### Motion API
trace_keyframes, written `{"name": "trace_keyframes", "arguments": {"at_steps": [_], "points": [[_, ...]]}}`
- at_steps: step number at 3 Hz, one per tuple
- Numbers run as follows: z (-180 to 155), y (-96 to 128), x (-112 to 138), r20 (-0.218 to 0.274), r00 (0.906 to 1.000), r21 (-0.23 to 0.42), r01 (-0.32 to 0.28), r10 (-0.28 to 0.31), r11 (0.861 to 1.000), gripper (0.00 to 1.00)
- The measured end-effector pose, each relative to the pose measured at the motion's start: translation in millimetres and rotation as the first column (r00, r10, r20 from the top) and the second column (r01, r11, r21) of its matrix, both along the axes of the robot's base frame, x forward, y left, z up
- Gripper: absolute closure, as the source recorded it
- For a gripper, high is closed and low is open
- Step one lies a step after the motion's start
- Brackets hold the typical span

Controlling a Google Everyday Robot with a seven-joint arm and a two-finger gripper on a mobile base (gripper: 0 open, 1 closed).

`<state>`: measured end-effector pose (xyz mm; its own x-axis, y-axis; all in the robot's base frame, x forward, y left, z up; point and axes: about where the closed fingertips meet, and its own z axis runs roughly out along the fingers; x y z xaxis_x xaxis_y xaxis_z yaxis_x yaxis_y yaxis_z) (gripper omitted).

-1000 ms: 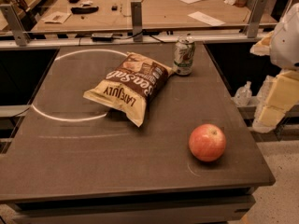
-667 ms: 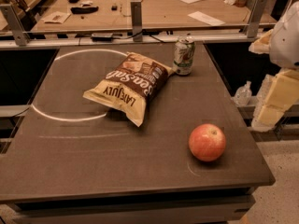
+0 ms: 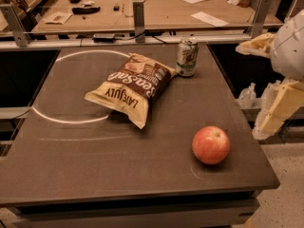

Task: Pick brown chip bag

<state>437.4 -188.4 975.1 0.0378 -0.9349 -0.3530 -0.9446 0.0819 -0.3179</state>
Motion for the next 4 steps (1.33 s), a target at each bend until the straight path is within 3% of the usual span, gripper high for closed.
{"name": "trace_keyframes", "arguments": {"at_steps": [1,2,3,4], "points": [[-2.0,11.7,-8.5,0.065,0.9868,-0.002,-0.148,0.148,0.989,0.00],[-6.1,21.8,-14.2,0.136,0.9624,-0.063,-0.228,0.235,0.972,0.00],[-6.1,21.8,-14.2,0.136,0.9624,-0.063,-0.228,0.235,0.972,0.00],[-7.8,30.8,-11.8,0.196,0.9492,-0.061,-0.239,0.246,0.969,0.00]]}}
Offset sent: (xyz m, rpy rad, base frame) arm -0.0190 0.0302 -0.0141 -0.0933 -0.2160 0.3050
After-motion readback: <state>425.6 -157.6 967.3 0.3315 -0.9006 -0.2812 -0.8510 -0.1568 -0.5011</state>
